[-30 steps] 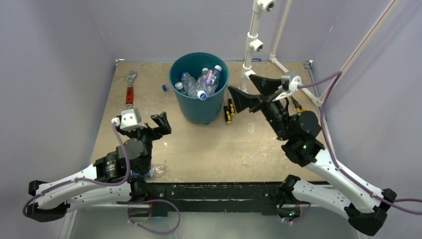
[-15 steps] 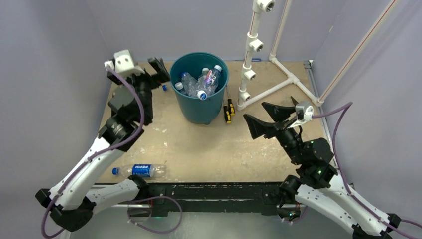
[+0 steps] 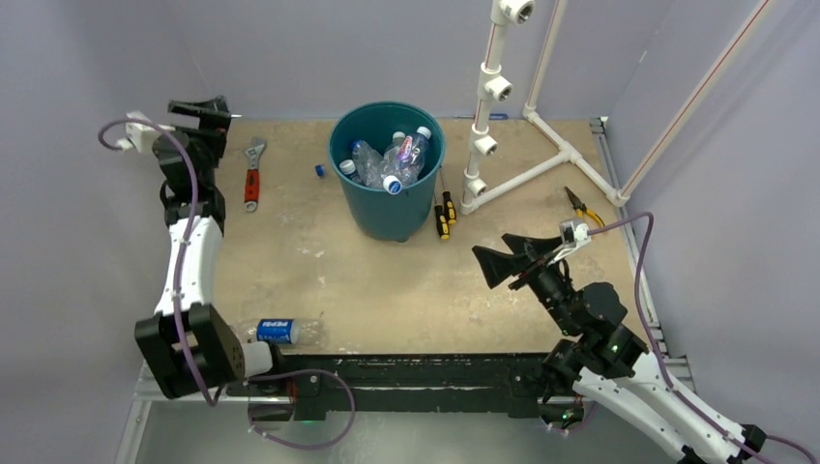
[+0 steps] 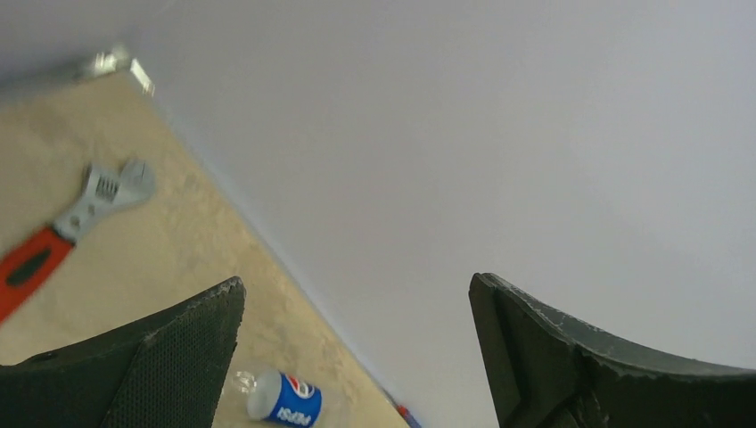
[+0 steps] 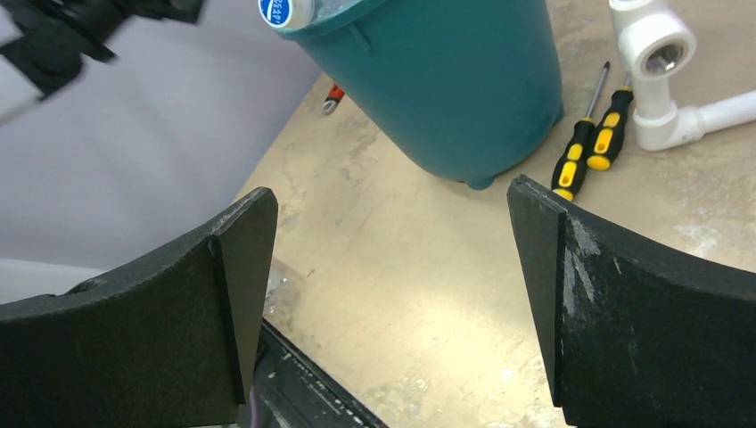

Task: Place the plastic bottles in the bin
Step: Pick up the plastic bottle at the center of the board.

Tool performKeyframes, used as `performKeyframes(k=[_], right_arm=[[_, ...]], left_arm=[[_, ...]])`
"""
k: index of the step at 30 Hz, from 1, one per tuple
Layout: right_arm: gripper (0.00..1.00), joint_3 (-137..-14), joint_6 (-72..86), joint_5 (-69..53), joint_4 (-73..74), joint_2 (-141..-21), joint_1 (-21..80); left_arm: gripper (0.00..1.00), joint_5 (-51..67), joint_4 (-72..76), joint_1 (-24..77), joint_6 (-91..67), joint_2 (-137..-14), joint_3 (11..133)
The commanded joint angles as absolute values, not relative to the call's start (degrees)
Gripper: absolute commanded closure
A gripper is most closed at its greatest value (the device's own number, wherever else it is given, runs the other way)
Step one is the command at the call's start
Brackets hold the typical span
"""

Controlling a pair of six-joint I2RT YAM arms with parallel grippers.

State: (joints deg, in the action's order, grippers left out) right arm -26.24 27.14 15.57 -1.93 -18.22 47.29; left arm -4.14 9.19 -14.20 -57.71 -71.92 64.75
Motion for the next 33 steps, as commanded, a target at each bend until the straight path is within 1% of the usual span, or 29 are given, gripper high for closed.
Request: performKeyframes(k=[1, 5, 7, 10, 12, 15, 19, 24, 29, 33], right_arm=[[0.01, -23.1, 32.8, 16.6, -0.6, -15.6, 47.5], [0.01, -20.4, 35.4, 15.5, -1.5, -16.0, 47.5], [0.02, -19.2, 36.1, 15.1, -2.5, -16.8, 47.5], [0.02, -18.9, 36.2, 14.4, -4.1, -18.9, 47.5], [0.02, -19.2, 36.2, 14.4, -4.6, -20.8, 47.5], [0.02, -19.6, 36.1, 14.7, -5.4, -23.0, 47.5], [0.02, -20.0, 36.0, 15.8, -5.7, -24.0, 47.5], [0.02, -20.4, 36.3, 17.5, -3.7, -22.8, 47.5], [0.02, -19.8, 36.7, 17.8, -2.2, -21.8, 47.5], [0.02, -19.8, 36.5, 18.1, -2.2, -21.9, 47.5]], left_arm=[[0.05, 6.2, 25.2, -17.1, -79.0, -77.9, 54.6], [0.01, 3.5, 28.5, -16.6, -80.0, -82.6, 50.9], [0.01, 0.7, 28.6, -16.2, -78.9, -84.3, 50.1], [0.01, 0.6, 30.4, -15.6, -79.0, -88.5, 49.7], [0.01, 1.3, 33.2, -13.9, -79.4, -91.4, 49.7], [0.01, -2.5, 33.6, -9.1, -79.1, -94.7, 51.3], [0.01, -5.0, 31.1, -3.3, -80.7, -100.4, 54.5], [0.04, -10.9, 28.3, 1.0, -85.0, -105.5, 55.3], [0.05, -9.8, 20.2, 2.6, -87.7, -112.1, 62.4], [0.06, -12.3, 17.3, 4.2, -89.5, -115.2, 66.8]])
